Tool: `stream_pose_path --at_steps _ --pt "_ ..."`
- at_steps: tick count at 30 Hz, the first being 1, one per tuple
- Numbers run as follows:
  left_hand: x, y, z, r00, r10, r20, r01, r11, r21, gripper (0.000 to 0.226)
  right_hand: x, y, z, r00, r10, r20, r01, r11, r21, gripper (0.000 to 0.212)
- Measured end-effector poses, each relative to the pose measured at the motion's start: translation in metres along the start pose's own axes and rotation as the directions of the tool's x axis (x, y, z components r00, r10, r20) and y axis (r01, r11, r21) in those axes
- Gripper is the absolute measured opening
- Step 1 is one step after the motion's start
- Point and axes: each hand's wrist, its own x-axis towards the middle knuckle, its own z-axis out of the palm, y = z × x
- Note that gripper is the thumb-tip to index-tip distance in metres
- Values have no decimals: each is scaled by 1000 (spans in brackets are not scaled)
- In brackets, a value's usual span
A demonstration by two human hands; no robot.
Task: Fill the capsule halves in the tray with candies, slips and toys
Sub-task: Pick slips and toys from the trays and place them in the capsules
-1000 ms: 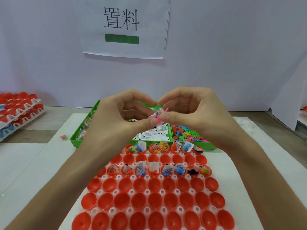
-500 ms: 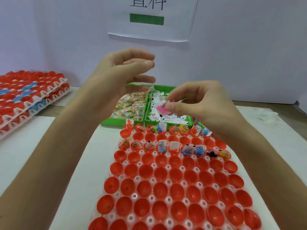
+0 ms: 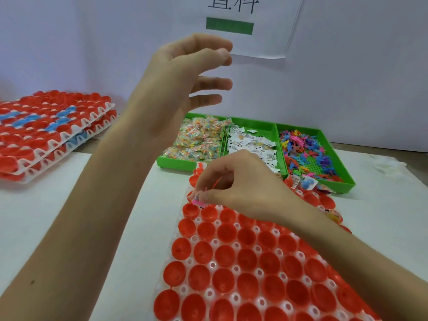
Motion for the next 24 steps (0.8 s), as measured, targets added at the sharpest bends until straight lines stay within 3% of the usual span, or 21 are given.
stream_pose_path --at_steps 14,24 --pt "-1 4 -2 1000 18 -14 -18 1000 3 13 1 0 38 991 -19 129 47 975 -217 7" --pt "-1 6 -3 999 36 -11 -36 999 8 12 4 -5 37 976 38 213 21 964 -266 4"
